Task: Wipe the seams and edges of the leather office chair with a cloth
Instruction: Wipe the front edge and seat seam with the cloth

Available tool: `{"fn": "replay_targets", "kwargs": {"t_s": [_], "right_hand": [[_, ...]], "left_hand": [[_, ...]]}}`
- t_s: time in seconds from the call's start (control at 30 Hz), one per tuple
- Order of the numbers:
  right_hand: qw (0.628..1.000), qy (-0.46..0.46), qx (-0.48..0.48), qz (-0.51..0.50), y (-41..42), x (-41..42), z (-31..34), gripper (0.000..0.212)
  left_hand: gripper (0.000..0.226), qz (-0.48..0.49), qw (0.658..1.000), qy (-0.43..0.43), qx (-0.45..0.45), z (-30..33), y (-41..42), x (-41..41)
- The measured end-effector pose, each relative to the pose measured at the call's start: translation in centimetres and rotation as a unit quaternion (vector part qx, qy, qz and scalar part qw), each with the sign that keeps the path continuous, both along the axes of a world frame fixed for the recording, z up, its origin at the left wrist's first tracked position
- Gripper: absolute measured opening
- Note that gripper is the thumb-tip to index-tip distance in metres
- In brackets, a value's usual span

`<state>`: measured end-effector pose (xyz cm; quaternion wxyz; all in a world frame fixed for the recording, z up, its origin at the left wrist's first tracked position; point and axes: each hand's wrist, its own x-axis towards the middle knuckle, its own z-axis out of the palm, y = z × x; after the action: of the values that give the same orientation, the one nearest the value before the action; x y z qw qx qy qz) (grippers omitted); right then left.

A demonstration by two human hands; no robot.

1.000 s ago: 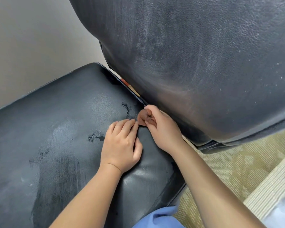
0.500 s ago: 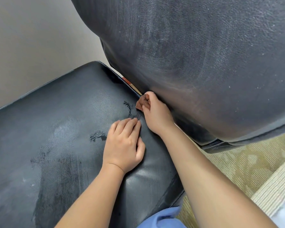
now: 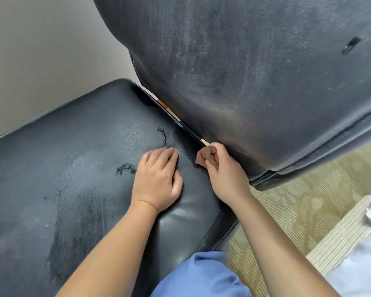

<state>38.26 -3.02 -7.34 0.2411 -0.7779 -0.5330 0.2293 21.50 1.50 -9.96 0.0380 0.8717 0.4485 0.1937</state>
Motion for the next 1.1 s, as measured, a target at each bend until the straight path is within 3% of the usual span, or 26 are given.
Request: {"fn": "replay_targets", "kwargs": {"t_s": [0.33, 0.57, 0.73, 0.9, 1.1], "right_hand": [[0.999, 0.005, -0.002, -0.048, -5.6, 0.8, -0.2, 0.035], [0.998, 0.035, 0.004, -0.057, -6.6, 0.8, 0.1, 0.037], [0.998, 0.039, -0.048, 0.000, -5.6, 2.0, 0.7, 0.036], [0.988, 0.070, -0.124, 0.058, -3.8, 3.5, 2.2, 0.038], [0.987, 0.070, -0.139, 0.051, -3.6, 3.4, 2.7, 0.035]], "left_hand": [[0.050, 0.028, 0.997, 0.043, -0.066, 0.4, -2.0, -0.3], [0.078, 0.026, 0.981, 0.125, -0.143, 1.6, -4.2, -0.5], [0.067, 0.022, 0.962, 0.188, -0.195, 2.8, -5.7, -0.1], [0.076, -0.003, 0.941, 0.247, -0.230, 4.1, -6.6, 0.0], [0.082, -0.016, 0.925, 0.281, -0.257, 5.3, -6.1, 0.0]]}}
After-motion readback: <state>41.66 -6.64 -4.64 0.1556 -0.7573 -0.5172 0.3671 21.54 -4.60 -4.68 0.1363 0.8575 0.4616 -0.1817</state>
